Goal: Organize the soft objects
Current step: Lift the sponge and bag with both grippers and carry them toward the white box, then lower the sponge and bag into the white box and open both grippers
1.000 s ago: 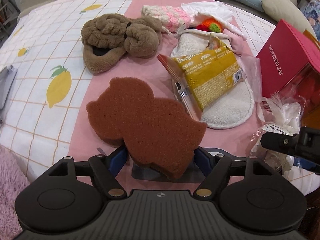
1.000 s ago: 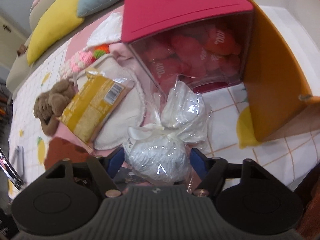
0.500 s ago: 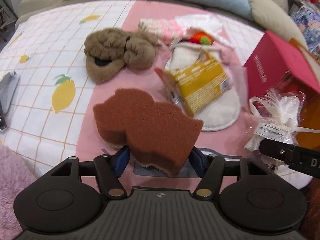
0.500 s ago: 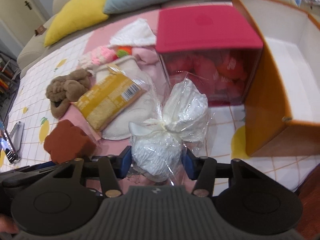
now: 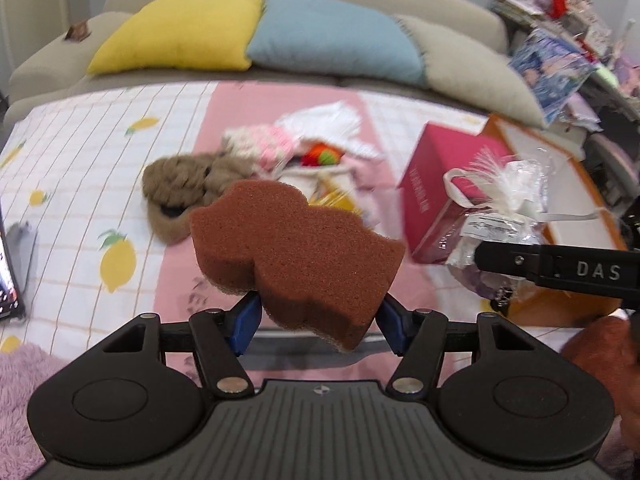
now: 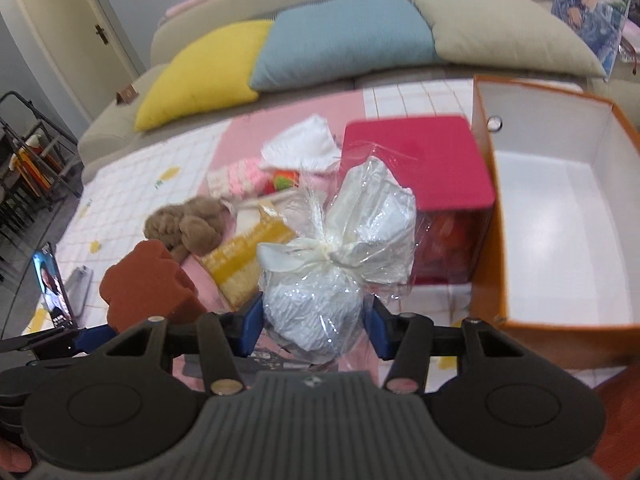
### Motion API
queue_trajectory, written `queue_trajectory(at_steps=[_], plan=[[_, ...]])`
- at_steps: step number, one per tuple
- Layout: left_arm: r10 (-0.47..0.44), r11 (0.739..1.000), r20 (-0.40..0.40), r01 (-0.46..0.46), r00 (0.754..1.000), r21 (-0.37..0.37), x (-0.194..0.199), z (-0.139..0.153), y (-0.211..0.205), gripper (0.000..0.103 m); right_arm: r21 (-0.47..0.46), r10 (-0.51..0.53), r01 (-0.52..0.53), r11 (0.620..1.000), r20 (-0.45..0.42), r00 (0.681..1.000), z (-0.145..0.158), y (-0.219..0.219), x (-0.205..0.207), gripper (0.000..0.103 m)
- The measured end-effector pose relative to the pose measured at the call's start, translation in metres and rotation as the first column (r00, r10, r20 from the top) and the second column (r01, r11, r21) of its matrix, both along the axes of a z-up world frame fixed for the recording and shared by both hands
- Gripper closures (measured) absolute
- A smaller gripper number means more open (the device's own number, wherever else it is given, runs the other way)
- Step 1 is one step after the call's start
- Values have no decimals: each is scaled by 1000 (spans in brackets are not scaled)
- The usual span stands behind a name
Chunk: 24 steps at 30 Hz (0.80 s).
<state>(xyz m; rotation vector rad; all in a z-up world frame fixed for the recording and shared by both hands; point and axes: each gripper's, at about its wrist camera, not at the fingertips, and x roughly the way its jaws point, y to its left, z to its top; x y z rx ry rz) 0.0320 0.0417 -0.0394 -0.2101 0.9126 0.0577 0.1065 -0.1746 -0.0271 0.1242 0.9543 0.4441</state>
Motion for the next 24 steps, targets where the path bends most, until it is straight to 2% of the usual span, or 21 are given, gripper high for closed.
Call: queue_trajectory(at_steps=[5, 10, 14, 18, 24], plan=[[-98, 995, 83, 99, 992, -15, 8, 25, -19, 32, -17, 32, -30, 999, 85, 996, 25, -20, 1, 51], [-240, 971, 146, 241, 960, 10, 29, 46, -54, 32, -82, 33, -21, 996, 151, 988, 44, -47, 11, 51], [-375, 927, 160, 372, 913, 47, 55, 53, -91, 32, -153, 15, 11, 988, 170, 985, 53, -74, 24, 51], [-484, 875, 141, 477, 864, 77, 79, 50, -132, 32, -236, -12, 44, 971, 135, 991, 53, -101, 40, 51], [-627, 776, 46, 619, 777, 121, 103, 36, -189, 32, -276, -56, 67, 959, 49, 997, 36, -138, 61, 51]])
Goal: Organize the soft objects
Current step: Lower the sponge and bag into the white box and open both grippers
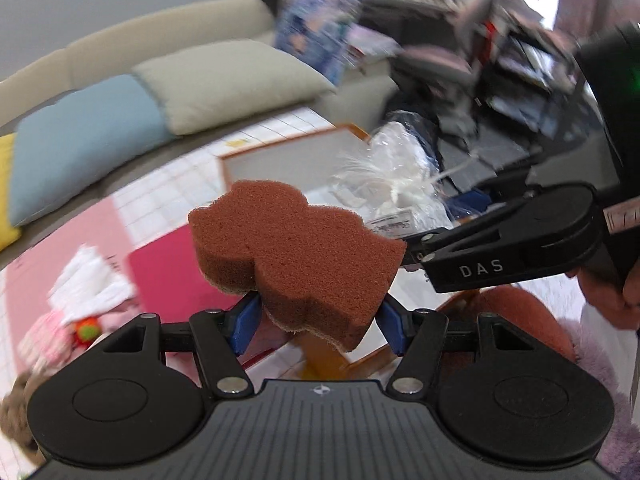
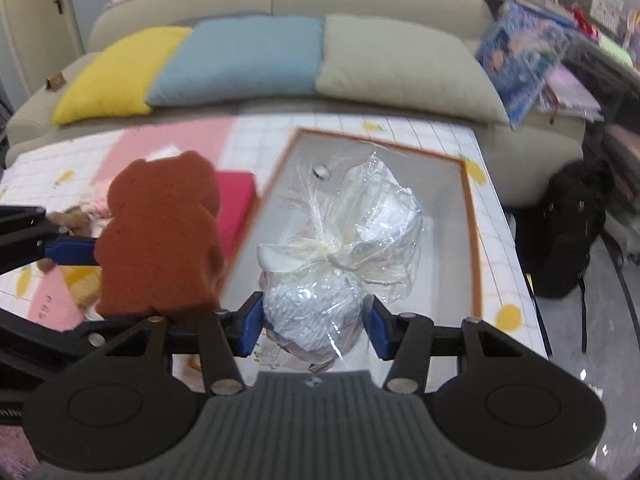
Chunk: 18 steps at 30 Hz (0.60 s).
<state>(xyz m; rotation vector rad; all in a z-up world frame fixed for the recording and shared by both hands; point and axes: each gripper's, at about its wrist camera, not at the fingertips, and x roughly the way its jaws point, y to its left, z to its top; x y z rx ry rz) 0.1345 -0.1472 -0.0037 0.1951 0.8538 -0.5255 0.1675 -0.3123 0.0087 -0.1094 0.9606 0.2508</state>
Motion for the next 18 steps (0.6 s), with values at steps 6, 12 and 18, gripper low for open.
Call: queue_trajectory(at_steps=[6, 12, 18], plan=[[-93, 989, -65, 100, 994, 107, 21, -26, -34, 32, -45, -30, 25, 999, -113, 993, -31, -12, 19, 50], [-144, 966, -102, 162, 984, 199, 29, -49, -44, 31, -67, -23, 11, 998, -191, 981, -62, -11, 32, 50], [-198, 939, -77, 212, 977, 270, 25, -50, -55, 31, -69, -17, 0, 998, -252, 967, -80, -9, 37, 50]])
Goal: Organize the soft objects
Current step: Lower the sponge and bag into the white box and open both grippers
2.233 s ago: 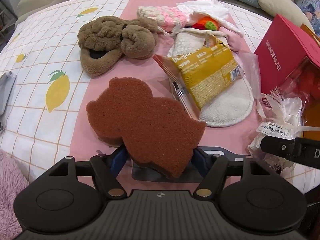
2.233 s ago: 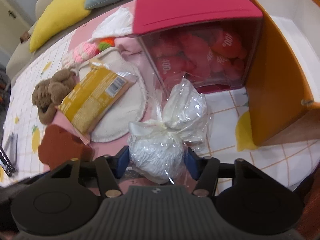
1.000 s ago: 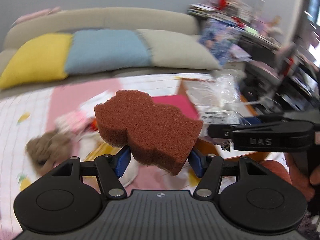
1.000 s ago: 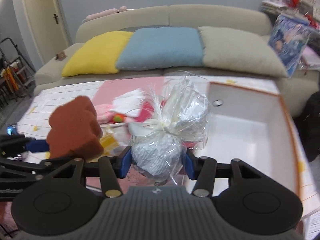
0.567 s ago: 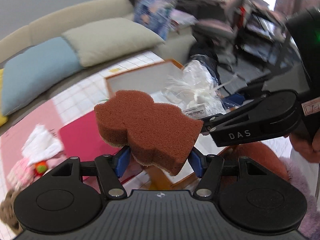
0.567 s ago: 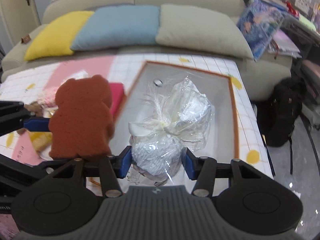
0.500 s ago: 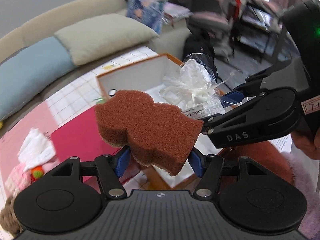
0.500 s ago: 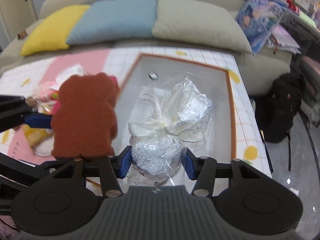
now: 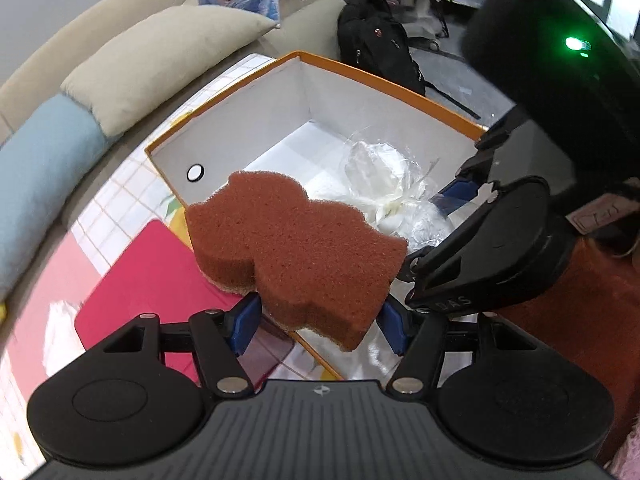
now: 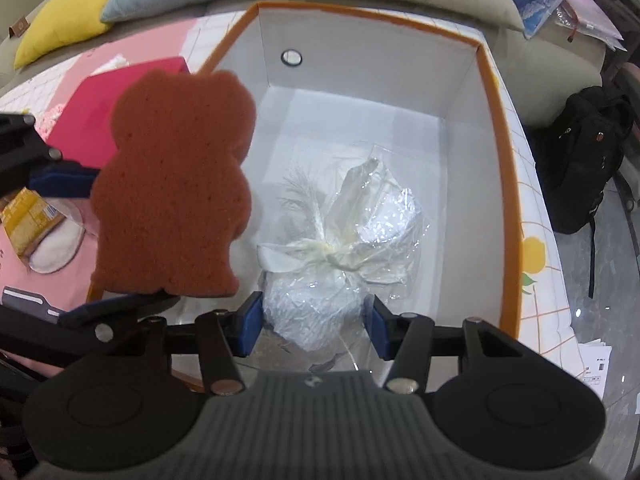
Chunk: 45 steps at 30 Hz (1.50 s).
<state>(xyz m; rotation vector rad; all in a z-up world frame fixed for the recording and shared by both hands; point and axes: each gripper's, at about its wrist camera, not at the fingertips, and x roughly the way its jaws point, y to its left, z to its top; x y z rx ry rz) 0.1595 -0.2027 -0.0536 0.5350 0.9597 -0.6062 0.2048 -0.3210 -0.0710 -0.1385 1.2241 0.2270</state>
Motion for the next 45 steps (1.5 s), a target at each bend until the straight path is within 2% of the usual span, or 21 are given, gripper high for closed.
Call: queue_trajectory(at_steps=[7, 9, 12, 15, 18, 22, 26, 35, 45], plan=[[-75, 997, 42, 76, 996, -5, 5, 0, 1, 32, 6, 13, -13, 1000, -16, 1000, 2, -1, 1, 49], [-91, 995, 43, 92, 995, -34, 9, 3, 4, 32, 4, 8, -8, 1000, -9, 1000, 3, -2, 1, 49], [-107, 994, 41, 108, 993, -26, 13, 0, 2, 32, 21, -2, 2, 1000, -12, 1000, 5, -5, 2, 49], [-122, 992, 20, 123, 992, -38, 17, -7, 1, 32, 22, -12, 12, 1000, -17, 1000, 3, -8, 4, 49], [-126, 990, -33, 124, 992, -61, 20, -11, 0, 32, 11, -17, 18, 1000, -32, 999, 0, -12, 5, 49], [-195, 981, -105, 192, 975, -41, 23, -18, -1, 32, 5, 25, -24, 1000, -82, 996, -8, -18, 3, 48], [-161, 987, -184, 158, 970, -28, 37, -20, -4, 32, 13, 46, -44, 999, -106, 993, -11, -21, 8, 43], [-104, 992, -206, 115, 973, 45, 35, -27, -10, 31, 47, 104, -98, 994, -140, 985, -16, -15, 13, 42], [-4, 999, -233, 13, 972, 34, 28, -26, -18, 31, 39, 165, -161, 986, -142, 976, -16, -15, 12, 41]])
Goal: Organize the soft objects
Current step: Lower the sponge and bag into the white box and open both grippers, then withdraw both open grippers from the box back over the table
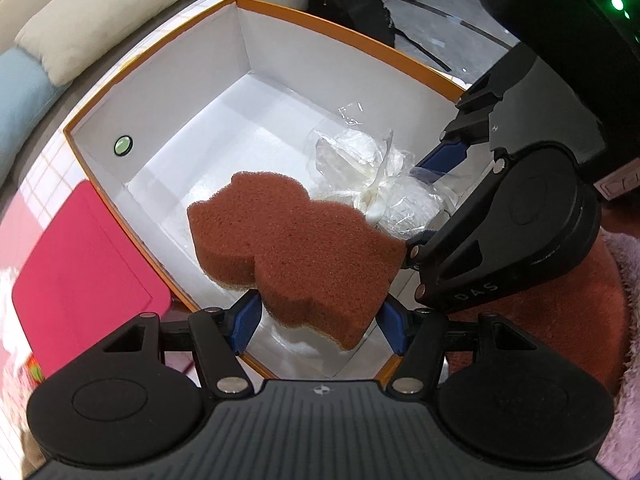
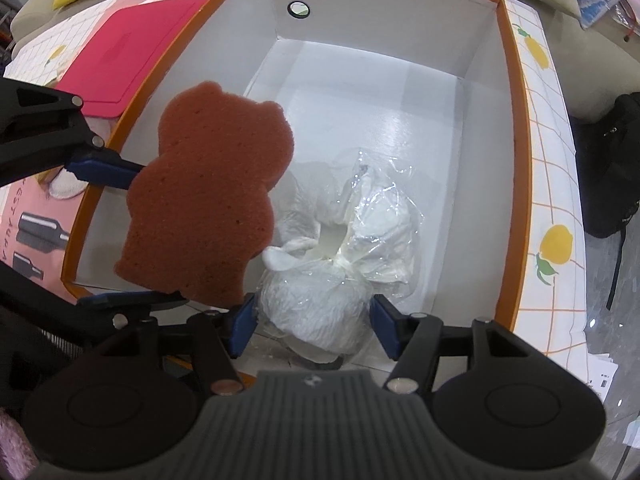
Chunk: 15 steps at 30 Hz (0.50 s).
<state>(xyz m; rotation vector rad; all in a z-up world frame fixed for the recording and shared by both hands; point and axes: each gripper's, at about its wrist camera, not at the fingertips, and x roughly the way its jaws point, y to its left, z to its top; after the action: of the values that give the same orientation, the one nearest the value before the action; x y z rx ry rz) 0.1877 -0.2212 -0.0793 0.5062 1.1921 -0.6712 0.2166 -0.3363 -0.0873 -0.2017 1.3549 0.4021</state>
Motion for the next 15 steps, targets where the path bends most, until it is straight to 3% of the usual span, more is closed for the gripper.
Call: queue_trajectory(at_steps=[5, 10, 15], plan=[[24, 999, 29, -23, 999, -26, 1, 1, 1, 26, -22, -2, 2, 1000, 7, 1000, 1, -2, 3, 39], [19, 997, 60, -14, 998, -82, -5, 11, 7, 17, -82, -1, 6, 997, 64, 998, 12, -1, 3, 22], [40, 987, 92, -25, 995, -160, -15, 26, 22, 14, -51, -47, 52, 997, 92, 995, 28, -4, 6, 20]])
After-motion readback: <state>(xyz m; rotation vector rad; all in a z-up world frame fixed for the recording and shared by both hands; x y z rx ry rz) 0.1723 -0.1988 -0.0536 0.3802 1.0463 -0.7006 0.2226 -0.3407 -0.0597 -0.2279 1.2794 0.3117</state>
